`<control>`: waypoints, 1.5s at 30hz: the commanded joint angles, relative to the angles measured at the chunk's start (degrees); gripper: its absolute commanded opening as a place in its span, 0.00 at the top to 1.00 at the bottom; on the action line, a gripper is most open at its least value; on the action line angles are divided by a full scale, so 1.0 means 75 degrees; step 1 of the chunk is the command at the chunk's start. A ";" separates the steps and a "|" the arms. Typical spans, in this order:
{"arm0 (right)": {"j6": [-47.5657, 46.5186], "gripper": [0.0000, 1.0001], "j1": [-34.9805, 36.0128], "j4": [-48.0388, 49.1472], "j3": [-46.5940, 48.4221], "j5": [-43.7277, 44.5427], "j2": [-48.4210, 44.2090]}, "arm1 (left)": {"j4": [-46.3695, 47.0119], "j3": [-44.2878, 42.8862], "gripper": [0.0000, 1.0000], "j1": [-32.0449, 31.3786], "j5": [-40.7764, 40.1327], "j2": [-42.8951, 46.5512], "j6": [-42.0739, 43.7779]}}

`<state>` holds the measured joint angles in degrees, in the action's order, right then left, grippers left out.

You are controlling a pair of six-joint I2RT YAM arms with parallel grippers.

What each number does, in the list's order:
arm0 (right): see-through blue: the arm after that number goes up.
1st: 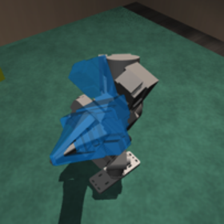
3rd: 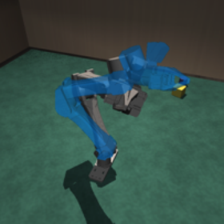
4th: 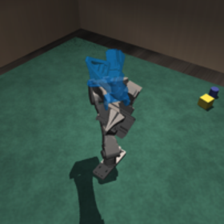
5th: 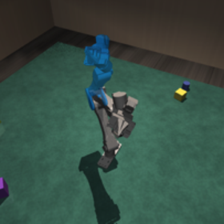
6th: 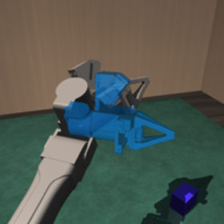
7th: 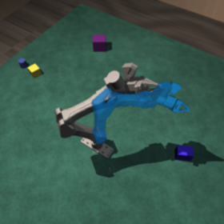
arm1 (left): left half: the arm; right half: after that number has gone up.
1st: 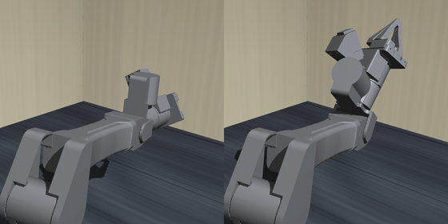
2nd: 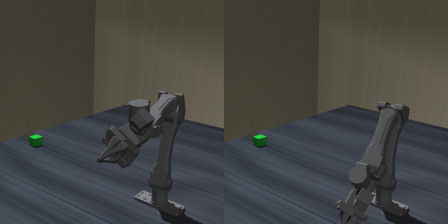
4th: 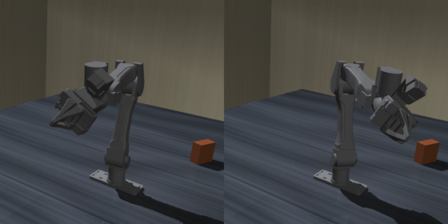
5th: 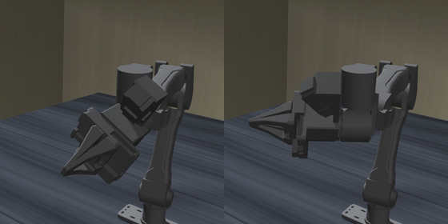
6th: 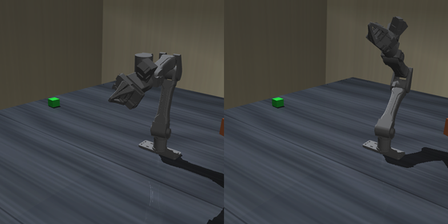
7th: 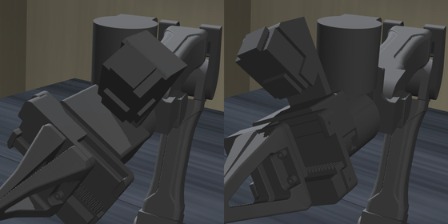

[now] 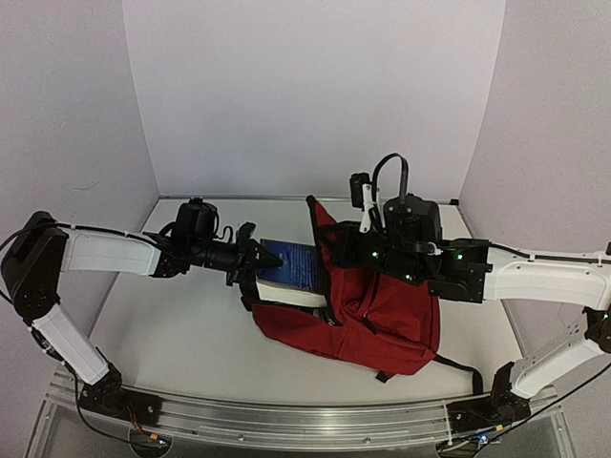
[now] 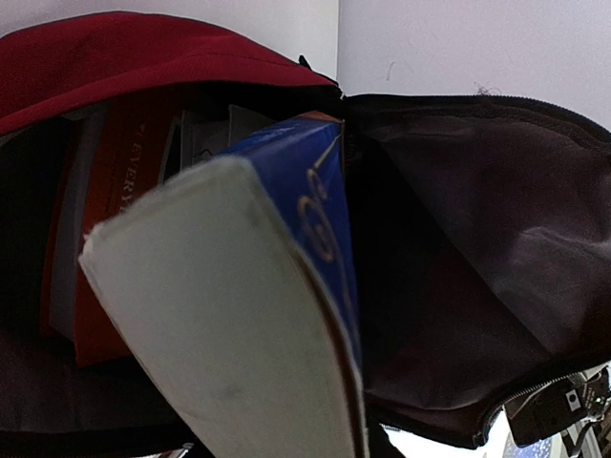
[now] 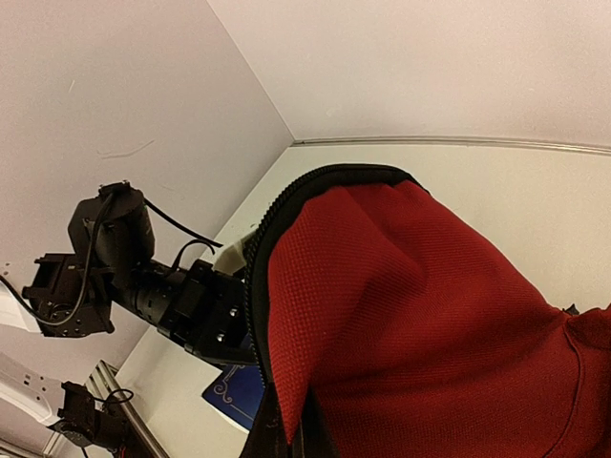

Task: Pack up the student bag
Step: Place the book in the student bag.

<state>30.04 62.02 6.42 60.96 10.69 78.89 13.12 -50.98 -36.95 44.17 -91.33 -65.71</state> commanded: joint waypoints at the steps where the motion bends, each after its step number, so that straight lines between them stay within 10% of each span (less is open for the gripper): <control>1: -0.0081 1.00 0.0050 0.1392 0.0740 -0.0430 -0.0136 | 0.0711 -0.1086 1.00 -0.0475 -0.0035 -0.0498 0.0368; 16: -0.0296 1.00 0.0048 0.1594 0.1319 -0.0330 0.0179 | 0.0097 -0.2833 0.98 -0.1343 -0.0901 -0.2465 0.0962; 25: -0.0244 1.00 0.0049 0.1594 0.0776 0.0145 -0.0250 | -0.2516 -0.2551 0.46 -0.1331 -0.2612 -0.1127 0.2514; 30: -0.0219 1.00 0.0043 0.1594 0.0676 0.0172 -0.0266 | -0.2905 -0.2499 0.34 -0.1330 -0.2672 -0.0931 0.2666; 33: -0.0202 1.00 0.0051 0.1594 0.0641 0.0165 -0.0274 | -0.3038 -0.2541 0.35 -0.1343 -0.2566 -0.1033 0.2624; 40: -0.0209 1.00 0.0046 0.1594 0.0559 0.0262 -0.0268 | -0.2595 -0.2530 0.79 -0.1392 -0.2256 -0.1161 0.2377; 45: -0.0202 1.00 0.0046 0.1594 0.0626 0.0253 -0.0092 | -0.1957 -0.2955 0.89 -0.1691 -0.1929 -0.1639 0.2109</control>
<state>28.53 61.80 7.72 63.61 13.15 80.66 -5.48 -69.47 -46.64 27.83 -101.08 -49.21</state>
